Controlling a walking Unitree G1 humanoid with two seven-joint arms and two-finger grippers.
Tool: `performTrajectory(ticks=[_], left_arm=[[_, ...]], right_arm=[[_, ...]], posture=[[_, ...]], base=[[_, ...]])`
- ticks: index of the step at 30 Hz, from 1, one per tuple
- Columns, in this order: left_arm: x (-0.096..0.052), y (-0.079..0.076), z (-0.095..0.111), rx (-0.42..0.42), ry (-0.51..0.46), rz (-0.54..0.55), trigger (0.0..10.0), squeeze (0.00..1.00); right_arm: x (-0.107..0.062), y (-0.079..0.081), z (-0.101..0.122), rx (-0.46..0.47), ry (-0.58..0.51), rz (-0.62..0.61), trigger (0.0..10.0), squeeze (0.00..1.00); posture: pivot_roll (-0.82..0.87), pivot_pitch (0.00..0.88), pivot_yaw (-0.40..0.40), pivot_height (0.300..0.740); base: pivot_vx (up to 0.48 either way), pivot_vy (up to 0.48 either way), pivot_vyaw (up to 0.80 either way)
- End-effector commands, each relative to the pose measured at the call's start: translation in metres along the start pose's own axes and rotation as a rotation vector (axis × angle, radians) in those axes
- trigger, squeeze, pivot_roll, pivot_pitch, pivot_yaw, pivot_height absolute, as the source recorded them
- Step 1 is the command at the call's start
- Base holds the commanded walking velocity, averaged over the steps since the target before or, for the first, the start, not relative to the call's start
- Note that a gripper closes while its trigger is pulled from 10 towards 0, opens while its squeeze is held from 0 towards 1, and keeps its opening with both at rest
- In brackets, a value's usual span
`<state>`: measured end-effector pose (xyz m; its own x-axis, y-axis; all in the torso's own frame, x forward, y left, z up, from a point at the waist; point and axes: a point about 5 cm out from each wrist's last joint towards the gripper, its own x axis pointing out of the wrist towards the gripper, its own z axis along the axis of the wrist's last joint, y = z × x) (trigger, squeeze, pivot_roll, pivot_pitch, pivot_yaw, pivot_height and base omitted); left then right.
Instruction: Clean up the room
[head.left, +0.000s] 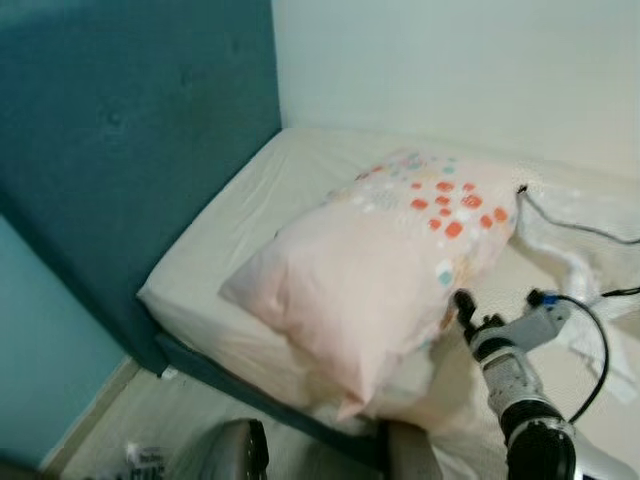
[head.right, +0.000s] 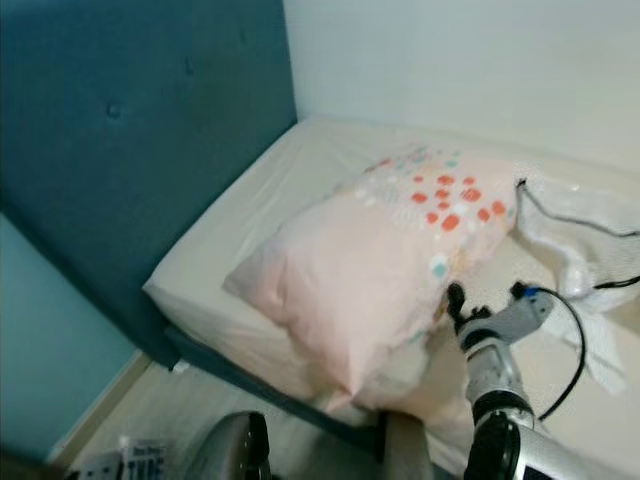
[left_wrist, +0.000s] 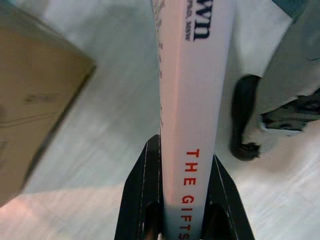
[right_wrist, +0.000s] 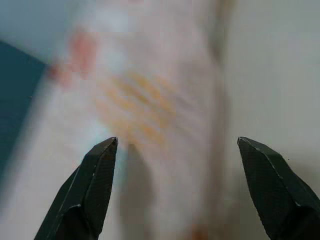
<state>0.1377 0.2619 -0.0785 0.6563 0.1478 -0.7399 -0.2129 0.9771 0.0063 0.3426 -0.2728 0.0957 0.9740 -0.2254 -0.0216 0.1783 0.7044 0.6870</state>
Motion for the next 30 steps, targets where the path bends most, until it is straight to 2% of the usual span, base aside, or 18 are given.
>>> performTrajectory(ticks=[1, 7, 8, 12, 13, 15, 16, 20, 22, 23, 24, 27, 30], left_arm=[[-0.005, 0.014, 0.000, 0.010, -0.020, 0.018, 10.0, 0.00], [-0.011, 0.024, 0.000, 0.053, -0.048, 0.002, 10.0, 0.00], [-0.021, 0.034, -0.004, 0.066, -0.070, 0.000, 10.0, 0.00], [-0.028, 0.041, -0.007, 0.074, -0.084, 0.000, 10.0, 0.00], [-0.030, 0.043, -0.008, 0.077, -0.088, 0.000, 10.0, 0.00], [-0.032, 0.044, -0.008, 0.078, -0.091, -0.001, 10.0, 0.00], [-0.038, 0.048, -0.008, 0.088, -0.105, -0.006, 10.0, 0.00], [-0.044, 0.049, -0.001, 0.106, -0.144, -0.028, 10.0, 0.00], [-0.047, 0.047, 0.012, 0.116, -0.189, -0.051, 10.0, 0.00], [-0.047, 0.047, 0.012, 0.116, -0.189, -0.051, 10.0, 0.00], [-0.049, 0.045, 0.020, 0.119, -0.215, -0.063, 10.0, 0.00], [-0.052, 0.040, 0.027, 0.131, -0.238, -0.086, 10.0, 0.00], [-0.058, 0.039, 0.024, 0.145, -0.231, -0.103, 10.0, 0.00]], right_arm=[[0.002, 0.001, 0.012, 0.022, -0.064, 0.036, 10.0, 0.00], [-0.002, -0.011, 0.019, 0.052, -0.080, -0.004, 10.0, 0.00], [-0.007, -0.023, 0.022, 0.081, -0.099, -0.051, 10.0, 0.09], [-0.010, -0.030, 0.025, 0.101, -0.118, -0.073, 10.0, 0.09], [-0.010, -0.032, 0.027, 0.116, -0.130, -0.074, 10.0, 0.73], [-0.010, -0.032, 0.028, 0.126, -0.137, -0.071, 10.0, 0.73], [-0.009, -0.031, 0.037, 0.142, -0.169, -0.062, 10.0, 1.00], [-0.002, -0.023, 0.054, 0.174, -0.228, -0.005, 10.0, 1.00], [0.004, -0.011, 0.065, 0.194, -0.264, 0.075, 10.0, 1.00], [0.004, -0.011, 0.065, 0.194, -0.264, 0.075, 10.0, 1.00], [0.007, -0.004, 0.067, 0.187, -0.265, 0.116, 10.0, 1.00], [0.010, 0.005, 0.068, 0.191, -0.267, 0.181, 10.0, 1.00], [0.012, 0.016, 0.069, 0.215, -0.283, 0.266, 10.0, 1.00]], posture=[[0.16, 0.274, 0.026, 0.588], [0.20, 0.344, 0.048, 0.588], [0.23, 0.392, 0.059, 0.588], [0.23, 0.398, 0.060, 0.588], [0.24, 0.411, 0.064, 0.588], [0.24, 0.411, 0.064, 0.588], [0.26, 0.463, 0.085, 0.588], [0.27, 0.480, 0.094, 0.588], [0.28, 0.498, 0.102, 0.588], [0.28, 0.498, 0.102, 0.588], [0.29, 0.507, 0.104, 0.588], [0.30, 0.511, 0.106, 0.588], [0.30, 0.524, 0.111, 0.588]], base=[[0.000, 0.000, 0.00], [0.000, 0.000, 0.00], [0.000, 0.000, 0.00], [0.000, 0.000, 0.00], [0.000, 0.000, 0.00], [0.000, 0.000, 0.00], [0.000, 0.000, 0.00], [0.000, 0.000, 0.00], [0.000, 0.000, 0.00], [0.000, 0.000, 0.00], [0.000, 0.000, 0.00], [0.000, 0.000, 0.00], [0.000, 0.000, 0.00]])
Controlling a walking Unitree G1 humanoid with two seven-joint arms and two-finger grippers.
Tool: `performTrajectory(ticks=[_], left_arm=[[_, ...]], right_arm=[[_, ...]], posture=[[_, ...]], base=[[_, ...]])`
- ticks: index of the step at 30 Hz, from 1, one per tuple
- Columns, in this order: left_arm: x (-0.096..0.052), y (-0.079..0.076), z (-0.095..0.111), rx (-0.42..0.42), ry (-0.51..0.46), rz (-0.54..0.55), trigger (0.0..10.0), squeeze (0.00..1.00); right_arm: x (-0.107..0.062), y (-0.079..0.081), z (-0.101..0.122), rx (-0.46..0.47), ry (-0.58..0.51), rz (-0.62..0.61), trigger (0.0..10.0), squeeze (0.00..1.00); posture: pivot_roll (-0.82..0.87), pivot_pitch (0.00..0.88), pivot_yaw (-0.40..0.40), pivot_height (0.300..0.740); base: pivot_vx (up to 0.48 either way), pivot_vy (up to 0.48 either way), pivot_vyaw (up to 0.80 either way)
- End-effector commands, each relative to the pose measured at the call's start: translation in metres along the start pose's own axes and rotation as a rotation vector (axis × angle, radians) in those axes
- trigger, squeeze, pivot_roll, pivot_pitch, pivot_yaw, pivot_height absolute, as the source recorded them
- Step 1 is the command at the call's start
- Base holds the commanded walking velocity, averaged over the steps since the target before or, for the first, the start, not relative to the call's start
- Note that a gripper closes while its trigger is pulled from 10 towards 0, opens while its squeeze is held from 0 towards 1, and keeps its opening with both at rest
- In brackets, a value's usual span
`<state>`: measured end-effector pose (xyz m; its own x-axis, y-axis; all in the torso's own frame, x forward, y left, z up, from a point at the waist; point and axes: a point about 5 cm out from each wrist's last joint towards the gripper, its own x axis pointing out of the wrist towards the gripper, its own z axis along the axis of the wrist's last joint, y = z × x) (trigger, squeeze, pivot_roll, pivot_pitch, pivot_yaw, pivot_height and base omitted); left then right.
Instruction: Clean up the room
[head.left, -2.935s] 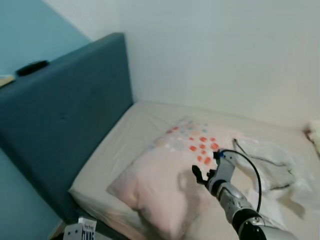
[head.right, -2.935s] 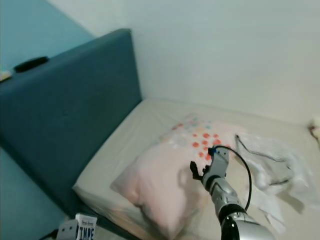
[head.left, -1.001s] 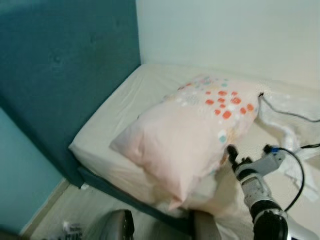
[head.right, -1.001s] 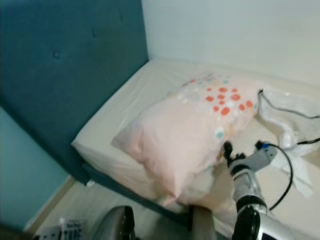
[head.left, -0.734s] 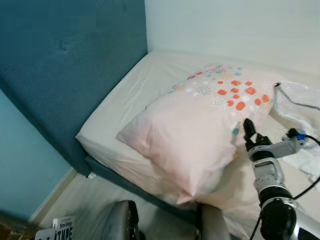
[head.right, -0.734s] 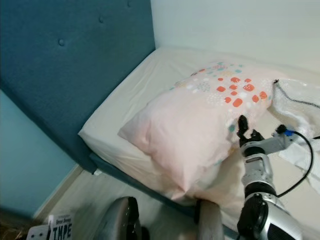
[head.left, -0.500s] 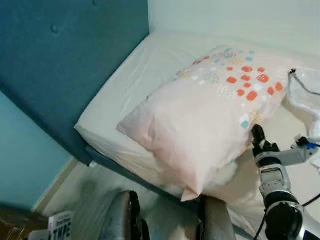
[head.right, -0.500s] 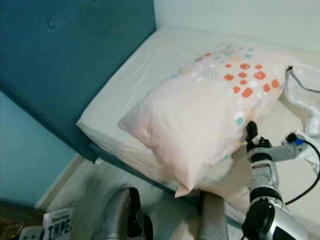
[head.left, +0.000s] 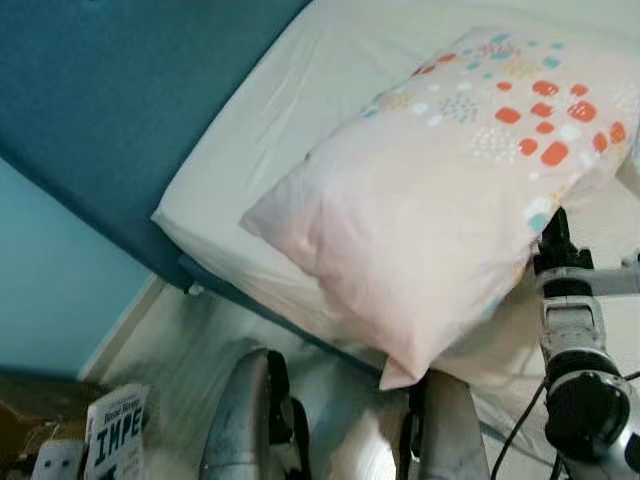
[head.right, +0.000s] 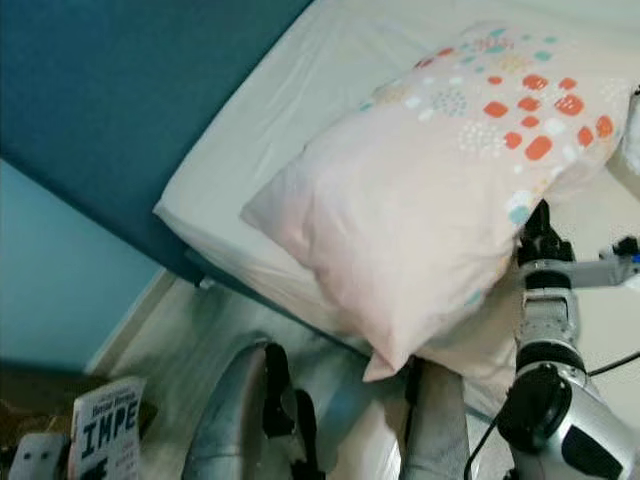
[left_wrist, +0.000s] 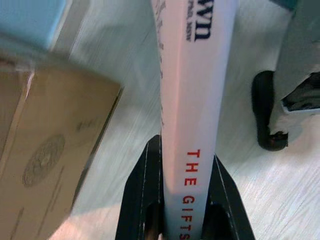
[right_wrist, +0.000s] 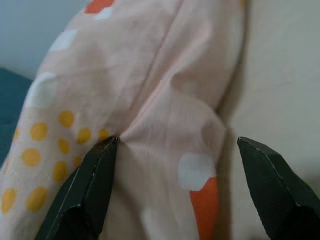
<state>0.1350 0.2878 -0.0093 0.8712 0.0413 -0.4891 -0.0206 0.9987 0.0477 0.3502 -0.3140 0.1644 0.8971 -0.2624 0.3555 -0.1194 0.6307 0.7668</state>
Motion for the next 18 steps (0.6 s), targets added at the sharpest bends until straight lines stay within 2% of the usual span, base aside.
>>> performTrajectory(ticks=[1, 5, 7, 9, 12, 13, 14, 18], left_arm=[[-0.021, 0.006, -0.023, -0.011, 0.104, 0.015, 10.0, 0.00], [-0.029, 0.006, -0.027, -0.011, 0.124, 0.015, 10.0, 0.00], [-0.041, 0.007, -0.033, -0.008, 0.159, 0.017, 10.0, 0.00], [-0.048, 0.007, -0.038, -0.007, 0.187, 0.019, 10.0, 0.00], [-0.050, 0.007, -0.038, -0.008, 0.196, 0.020, 10.0, 0.00], [-0.051, 0.005, -0.038, -0.012, 0.207, 0.021, 10.0, 0.00], [-0.051, 0.003, -0.039, -0.016, 0.211, 0.018, 10.0, 0.00], [-0.051, -0.001, -0.041, -0.019, 0.215, 0.013, 10.0, 0.00]], right_arm=[[-0.005, -0.002, -0.006, 0.029, 0.009, 0.018, 10.0, 1.00], [-0.003, -0.001, -0.006, 0.028, 0.012, 0.018, 10.0, 1.00], [-0.002, 0.001, -0.008, 0.052, 0.014, 0.026, 10.0, 1.00], [0.000, 0.008, -0.013, 0.084, 0.028, 0.090, 10.0, 1.00], [0.001, 0.012, -0.014, 0.097, 0.034, 0.124, 10.0, 1.00], [0.001, 0.021, -0.018, 0.146, 0.044, 0.265, 10.0, 1.00], [-0.002, 0.023, -0.018, 0.163, 0.048, 0.321, 10.0, 1.00], [-0.005, 0.022, -0.018, 0.172, 0.052, 0.364, 10.0, 1.00]], posture=[[0.30, 0.527, 0.111, 0.588], [0.31, 0.532, 0.113, 0.588], [0.30, 0.541, 0.113, 0.588], [0.30, 0.544, 0.113, 0.588], [0.30, 0.544, 0.112, 0.588], [0.29, 0.547, 0.106, 0.588], [0.29, 0.547, 0.105, 0.588], [0.29, 0.548, 0.106, 0.588]], base=[[0.000, 0.000, 0.00], [0.000, 0.000, 0.00], [0.000, 0.000, 0.00], [0.000, 0.000, 0.00], [0.000, 0.000, 0.00], [0.000, 0.000, 0.00], [0.000, 0.000, 0.00], [0.000, 0.000, 0.00]])
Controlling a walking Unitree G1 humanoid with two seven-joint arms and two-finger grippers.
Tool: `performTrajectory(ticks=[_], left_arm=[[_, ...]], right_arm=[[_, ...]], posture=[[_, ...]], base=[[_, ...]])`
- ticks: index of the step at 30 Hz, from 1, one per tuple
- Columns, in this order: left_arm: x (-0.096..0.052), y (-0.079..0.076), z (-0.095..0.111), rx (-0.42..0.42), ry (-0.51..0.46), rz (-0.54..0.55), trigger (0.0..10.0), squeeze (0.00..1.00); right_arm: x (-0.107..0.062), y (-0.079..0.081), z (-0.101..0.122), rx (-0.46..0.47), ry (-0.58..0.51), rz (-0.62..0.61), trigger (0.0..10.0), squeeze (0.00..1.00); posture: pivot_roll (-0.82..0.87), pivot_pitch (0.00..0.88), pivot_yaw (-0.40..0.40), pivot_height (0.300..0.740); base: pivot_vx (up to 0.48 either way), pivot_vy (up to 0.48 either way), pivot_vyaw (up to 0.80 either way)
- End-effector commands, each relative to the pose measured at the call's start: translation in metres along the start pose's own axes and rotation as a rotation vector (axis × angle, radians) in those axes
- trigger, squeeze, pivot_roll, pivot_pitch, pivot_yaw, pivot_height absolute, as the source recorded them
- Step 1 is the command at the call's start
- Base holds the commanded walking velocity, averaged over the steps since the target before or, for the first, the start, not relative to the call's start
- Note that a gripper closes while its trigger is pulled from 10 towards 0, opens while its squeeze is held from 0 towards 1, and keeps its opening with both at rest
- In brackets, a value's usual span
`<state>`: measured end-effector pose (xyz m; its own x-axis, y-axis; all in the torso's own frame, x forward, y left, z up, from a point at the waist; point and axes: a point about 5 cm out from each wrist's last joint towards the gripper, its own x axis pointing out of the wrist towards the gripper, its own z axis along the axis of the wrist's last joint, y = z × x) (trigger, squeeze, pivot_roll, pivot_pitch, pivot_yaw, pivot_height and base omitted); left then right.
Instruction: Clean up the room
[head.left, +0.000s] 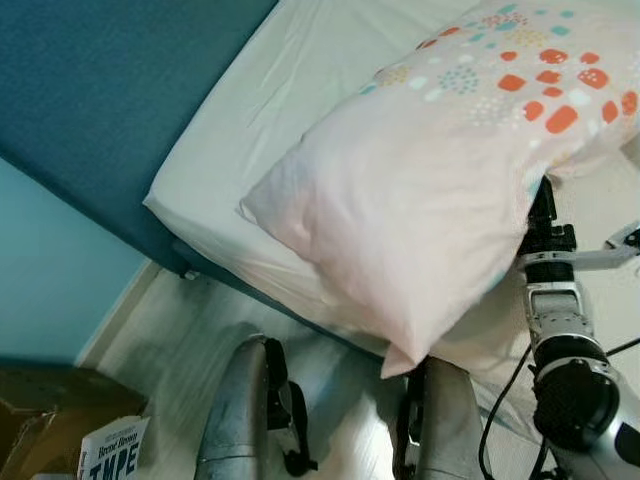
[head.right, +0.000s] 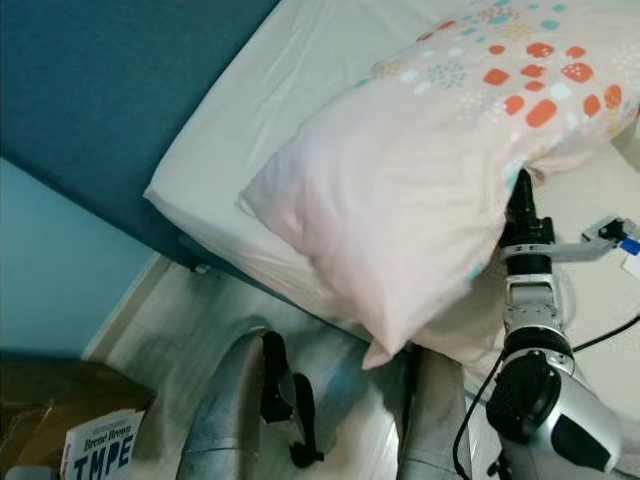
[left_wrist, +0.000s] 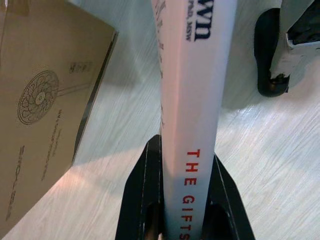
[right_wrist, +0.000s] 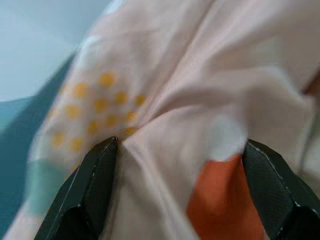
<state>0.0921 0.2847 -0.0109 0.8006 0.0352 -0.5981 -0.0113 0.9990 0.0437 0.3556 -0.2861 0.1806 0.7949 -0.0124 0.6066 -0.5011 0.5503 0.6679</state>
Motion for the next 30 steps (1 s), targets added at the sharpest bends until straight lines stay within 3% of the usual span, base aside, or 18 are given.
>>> performTrajectory(ticks=[1, 11, 16, 18, 20, 21, 22, 30], left_arm=[[-0.013, 0.000, -0.021, -0.024, 0.090, 0.018, 10.0, 0.00], [-0.015, -0.002, -0.024, -0.031, 0.115, 0.014, 10.0, 0.00], [-0.017, -0.006, -0.025, -0.035, 0.122, 0.006, 10.0, 0.00], [-0.017, -0.007, -0.026, -0.035, 0.123, 0.003, 10.0, 0.00], [-0.017, -0.008, -0.024, -0.036, 0.120, 0.000, 10.0, 0.00], [-0.017, -0.008, -0.024, -0.036, 0.120, 0.000, 10.0, 0.00], [-0.017, -0.008, -0.024, -0.036, 0.118, -0.002, 10.0, 0.00], [-0.019, -0.008, -0.021, -0.040, 0.108, -0.001, 10.0, 0.00]], right_arm=[[-0.013, -0.006, -0.002, 0.008, 0.015, 0.000, 10.0, 1.00], [-0.012, -0.003, 0.012, -0.006, -0.024, 0.059, 10.0, 1.00], [-0.003, -0.007, 0.016, -0.050, -0.035, -0.093, 10.0, 1.00], [0.004, -0.007, 0.015, -0.071, -0.025, -0.143, 10.0, 0.94], [0.016, -0.003, 0.010, -0.104, 0.012, -0.204, 10.0, 0.23], [0.016, -0.003, 0.010, -0.104, 0.012, -0.204, 10.0, 0.23], [0.023, 0.000, 0.007, -0.111, 0.033, -0.226, 10.0, 0.00], [0.043, 0.011, -0.017, -0.116, 0.165, -0.303, 10.0, 0.00]], posture=[[0.29, 0.549, 0.106, 0.588], [0.28, 0.550, 0.103, 0.588], [0.28, 0.550, 0.106, 0.588], [0.28, 0.552, 0.105, 0.588], [0.28, 0.551, 0.106, 0.588], [0.28, 0.551, 0.106, 0.588], [0.28, 0.554, 0.105, 0.588], [0.28, 0.557, 0.101, 0.588]], base=[[0.000, 0.000, 0.00], [0.000, 0.000, 0.00], [0.000, 0.000, 0.00], [0.000, 0.000, 0.00], [0.000, 0.000, 0.00], [0.000, 0.000, 0.00], [0.000, 0.000, 0.00], [0.000, 0.000, 0.00]])
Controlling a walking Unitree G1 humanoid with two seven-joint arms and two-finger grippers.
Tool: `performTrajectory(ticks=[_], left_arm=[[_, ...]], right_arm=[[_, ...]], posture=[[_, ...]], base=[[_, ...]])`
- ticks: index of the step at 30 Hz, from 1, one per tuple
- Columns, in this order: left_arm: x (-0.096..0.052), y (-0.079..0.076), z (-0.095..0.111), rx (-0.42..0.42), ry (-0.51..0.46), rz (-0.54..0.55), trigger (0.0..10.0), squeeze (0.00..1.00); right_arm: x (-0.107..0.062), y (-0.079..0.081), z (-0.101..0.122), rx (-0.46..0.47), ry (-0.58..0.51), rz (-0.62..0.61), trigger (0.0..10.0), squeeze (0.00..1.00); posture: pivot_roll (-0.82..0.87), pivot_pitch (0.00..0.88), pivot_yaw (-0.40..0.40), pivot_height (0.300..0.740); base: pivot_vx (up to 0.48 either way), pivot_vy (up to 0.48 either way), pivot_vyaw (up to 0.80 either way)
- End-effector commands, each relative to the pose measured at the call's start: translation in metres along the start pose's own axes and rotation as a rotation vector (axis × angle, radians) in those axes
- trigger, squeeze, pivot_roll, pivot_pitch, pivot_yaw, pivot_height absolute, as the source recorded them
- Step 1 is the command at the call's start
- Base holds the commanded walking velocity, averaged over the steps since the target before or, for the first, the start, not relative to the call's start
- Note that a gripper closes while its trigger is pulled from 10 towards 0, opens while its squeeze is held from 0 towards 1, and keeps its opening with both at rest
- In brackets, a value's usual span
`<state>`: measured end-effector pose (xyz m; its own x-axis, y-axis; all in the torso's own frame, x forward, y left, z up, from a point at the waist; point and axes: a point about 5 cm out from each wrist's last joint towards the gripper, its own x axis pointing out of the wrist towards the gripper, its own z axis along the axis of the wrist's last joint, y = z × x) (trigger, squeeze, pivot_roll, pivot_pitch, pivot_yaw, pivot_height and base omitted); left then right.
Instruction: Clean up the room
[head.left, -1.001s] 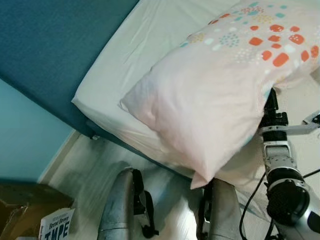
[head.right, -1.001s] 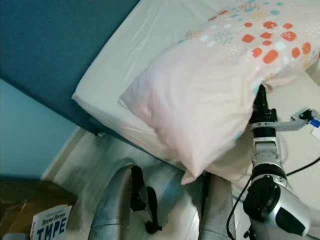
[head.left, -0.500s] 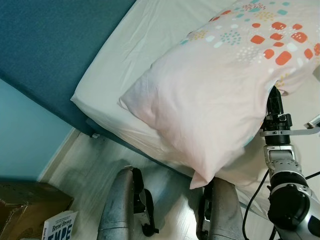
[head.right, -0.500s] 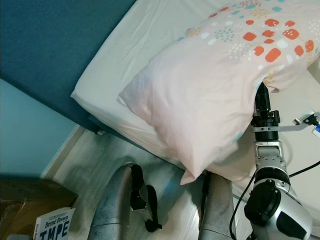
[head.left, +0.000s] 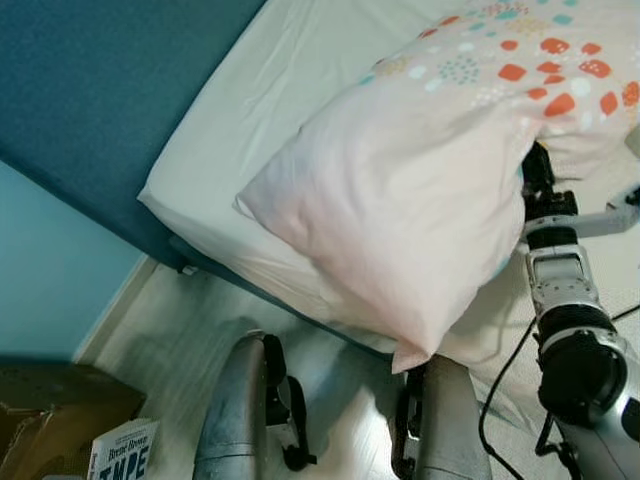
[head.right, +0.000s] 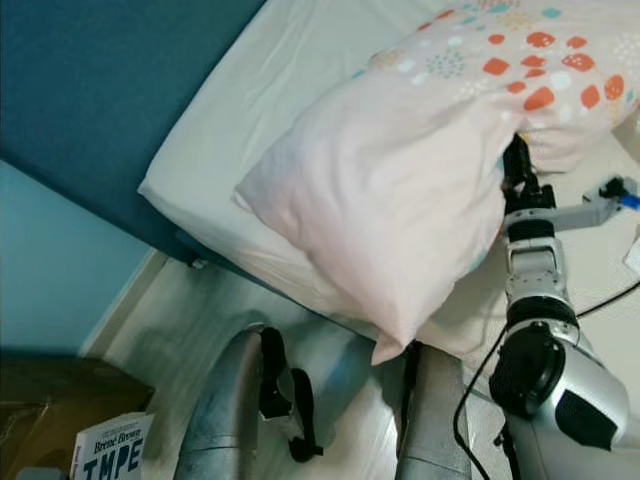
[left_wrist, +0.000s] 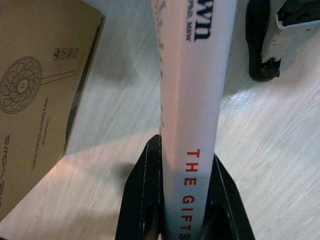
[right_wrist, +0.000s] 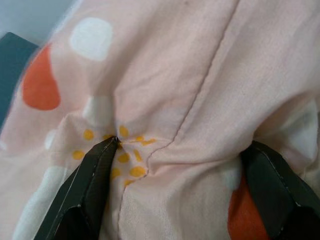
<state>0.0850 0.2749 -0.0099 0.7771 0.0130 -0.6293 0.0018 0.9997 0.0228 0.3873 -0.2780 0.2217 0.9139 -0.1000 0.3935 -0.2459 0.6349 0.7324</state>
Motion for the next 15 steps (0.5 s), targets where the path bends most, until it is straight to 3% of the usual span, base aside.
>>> performTrajectory(ticks=[1, 3, 4, 9, 10, 15], left_arm=[[-0.012, 0.001, -0.018, -0.033, 0.069, 0.021, 10.0, 0.00], [-0.013, 0.001, -0.018, -0.033, 0.068, 0.022, 10.0, 0.00], [-0.013, 0.002, -0.017, -0.035, 0.067, 0.025, 10.0, 0.00], [-0.012, 0.003, -0.017, -0.038, 0.063, 0.033, 10.0, 0.00], [-0.009, 0.003, -0.016, -0.041, 0.060, 0.035, 10.0, 0.00], [-0.003, 0.001, -0.015, -0.047, 0.056, 0.036, 10.0, 0.00]], right_arm=[[-0.004, -0.004, -0.018, -0.003, 0.093, -0.048, 10.0, 0.00], [-0.004, -0.003, -0.021, -0.006, 0.108, -0.055, 10.0, 0.00], [-0.003, -0.002, -0.031, -0.015, 0.175, -0.088, 10.0, 0.00], [-0.004, 0.001, -0.050, -0.044, 0.286, -0.141, 10.0, 0.00], [-0.002, 0.003, -0.049, -0.033, 0.271, -0.126, 0.0, 0.00], [-0.001, 0.003, -0.042, 0.005, 0.223, -0.116, 0.0, 0.00]], posture=[[0.28, 0.557, 0.101, 0.588], [0.28, 0.558, 0.098, 0.588], [0.27, 0.557, 0.096, 0.588], [0.27, 0.554, 0.090, 0.588], [0.26, 0.540, 0.084, 0.588], [0.25, 0.524, 0.078, 0.588]], base=[[0.000, 0.000, 0.00], [0.000, 0.000, 0.00], [0.000, 0.000, 0.00], [0.000, 0.000, 0.00], [0.000, 0.000, 0.00], [0.000, 0.000, 0.00]])
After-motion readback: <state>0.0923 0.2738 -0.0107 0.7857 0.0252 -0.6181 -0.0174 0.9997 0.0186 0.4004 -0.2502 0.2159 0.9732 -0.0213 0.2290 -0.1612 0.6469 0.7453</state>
